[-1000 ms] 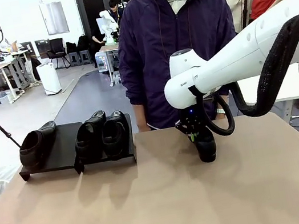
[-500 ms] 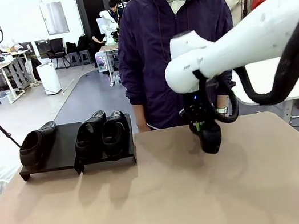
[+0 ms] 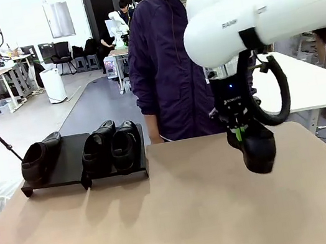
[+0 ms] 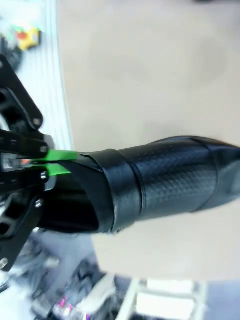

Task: Organize the shoes by placing them on the stand.
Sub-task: Pick up one Shoe and place it in the middle of the table.

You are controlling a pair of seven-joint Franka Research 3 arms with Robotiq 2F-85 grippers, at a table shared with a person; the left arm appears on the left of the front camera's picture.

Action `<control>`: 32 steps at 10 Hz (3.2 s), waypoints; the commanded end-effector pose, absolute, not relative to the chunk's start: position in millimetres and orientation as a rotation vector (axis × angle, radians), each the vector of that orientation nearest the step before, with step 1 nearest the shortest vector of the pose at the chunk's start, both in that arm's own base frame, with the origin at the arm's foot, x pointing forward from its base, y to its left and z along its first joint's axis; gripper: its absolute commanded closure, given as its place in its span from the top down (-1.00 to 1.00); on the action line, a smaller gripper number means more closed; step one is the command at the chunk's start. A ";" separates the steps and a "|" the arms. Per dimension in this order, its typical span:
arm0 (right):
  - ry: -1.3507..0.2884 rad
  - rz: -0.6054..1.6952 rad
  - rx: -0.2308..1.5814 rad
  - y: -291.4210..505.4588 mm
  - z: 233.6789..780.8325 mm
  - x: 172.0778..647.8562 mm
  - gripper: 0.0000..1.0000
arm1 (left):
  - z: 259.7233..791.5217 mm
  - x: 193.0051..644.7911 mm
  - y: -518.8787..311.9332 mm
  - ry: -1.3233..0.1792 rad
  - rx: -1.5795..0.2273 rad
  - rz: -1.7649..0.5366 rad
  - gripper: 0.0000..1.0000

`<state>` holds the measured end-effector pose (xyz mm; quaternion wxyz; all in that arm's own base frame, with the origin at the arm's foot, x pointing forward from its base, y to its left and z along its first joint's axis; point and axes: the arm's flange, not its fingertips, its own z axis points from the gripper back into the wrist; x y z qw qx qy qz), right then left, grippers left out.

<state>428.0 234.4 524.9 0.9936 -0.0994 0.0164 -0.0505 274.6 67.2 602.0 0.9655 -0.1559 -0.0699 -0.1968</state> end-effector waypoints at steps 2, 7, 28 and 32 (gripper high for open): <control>0.015 -0.142 -0.082 207.4 528.5 351.7 -1.00 | 603.5 273.7 66.8 -0.138 -0.327 -0.396 1.00; 0.052 -0.132 -0.112 217.3 529.0 347.2 -1.00 | 603.5 273.7 66.8 -0.138 -0.327 -0.396 1.00; -0.365 0.047 -0.047 458.2 359.7 319.9 -1.00 | 603.5 273.7 66.8 -0.138 -0.327 -0.396 1.00; -0.348 0.064 -0.038 463.0 359.4 319.5 0.05 | 603.5 273.7 66.8 -0.138 -0.327 -0.396 1.00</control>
